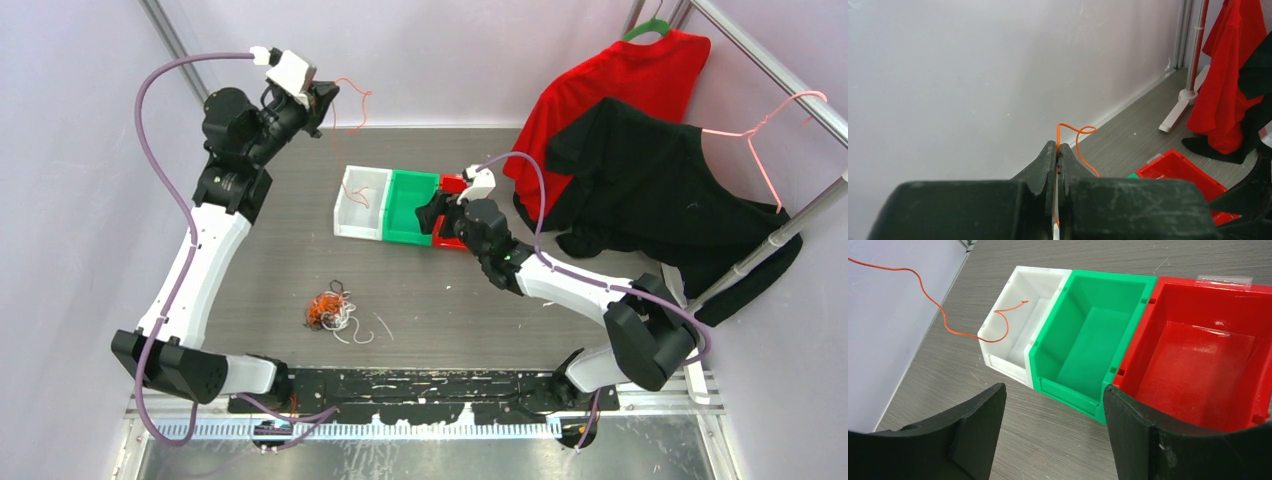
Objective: Untangle the cables
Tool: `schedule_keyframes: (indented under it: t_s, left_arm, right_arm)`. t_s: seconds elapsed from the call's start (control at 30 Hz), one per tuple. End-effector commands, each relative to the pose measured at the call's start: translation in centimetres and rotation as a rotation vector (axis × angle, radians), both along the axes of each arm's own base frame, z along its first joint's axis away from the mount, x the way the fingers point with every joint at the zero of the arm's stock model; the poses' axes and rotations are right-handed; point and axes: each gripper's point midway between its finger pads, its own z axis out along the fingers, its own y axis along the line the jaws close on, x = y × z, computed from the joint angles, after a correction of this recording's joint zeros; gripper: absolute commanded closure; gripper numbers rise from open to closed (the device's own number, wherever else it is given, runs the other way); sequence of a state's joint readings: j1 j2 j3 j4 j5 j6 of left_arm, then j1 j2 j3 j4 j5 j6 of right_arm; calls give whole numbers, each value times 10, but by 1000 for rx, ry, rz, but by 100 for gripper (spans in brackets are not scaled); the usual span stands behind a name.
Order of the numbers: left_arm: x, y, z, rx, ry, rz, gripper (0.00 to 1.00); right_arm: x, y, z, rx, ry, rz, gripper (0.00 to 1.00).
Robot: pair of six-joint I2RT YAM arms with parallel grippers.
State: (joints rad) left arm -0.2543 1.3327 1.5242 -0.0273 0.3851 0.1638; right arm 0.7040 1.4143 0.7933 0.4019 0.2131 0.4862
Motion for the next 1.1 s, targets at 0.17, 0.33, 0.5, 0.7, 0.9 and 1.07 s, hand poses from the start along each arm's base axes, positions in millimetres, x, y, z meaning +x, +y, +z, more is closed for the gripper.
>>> schedule_keyframes:
  t_s: [0.17, 0.33, 0.5, 0.7, 0.9, 1.07]
  left_arm:
    - [23, -8, -48, 63, 73, -9, 100]
    - [42, -11, -81, 140, 107, -12, 100]
    - [59, -13, -114, 235, 149, -17, 100]
    - [49, -23, -174, 355, 293, -63, 100]
    - [27, -23, -234, 474, 419, -83, 100]
    - [26, -11, -272, 634, 465, -20, 100]
  right_arm:
    - [6, -13, 36, 56, -72, -54, 24]
    - [8, -19, 38, 52, -78, -71, 24]
    - [11, -25, 35, 43, -77, -85, 24]
    - [19, -33, 33, 50, -69, -111, 24]
    - [25, -37, 30, 57, -56, -116, 24]
    - [27, -39, 25, 59, -44, -123, 24]
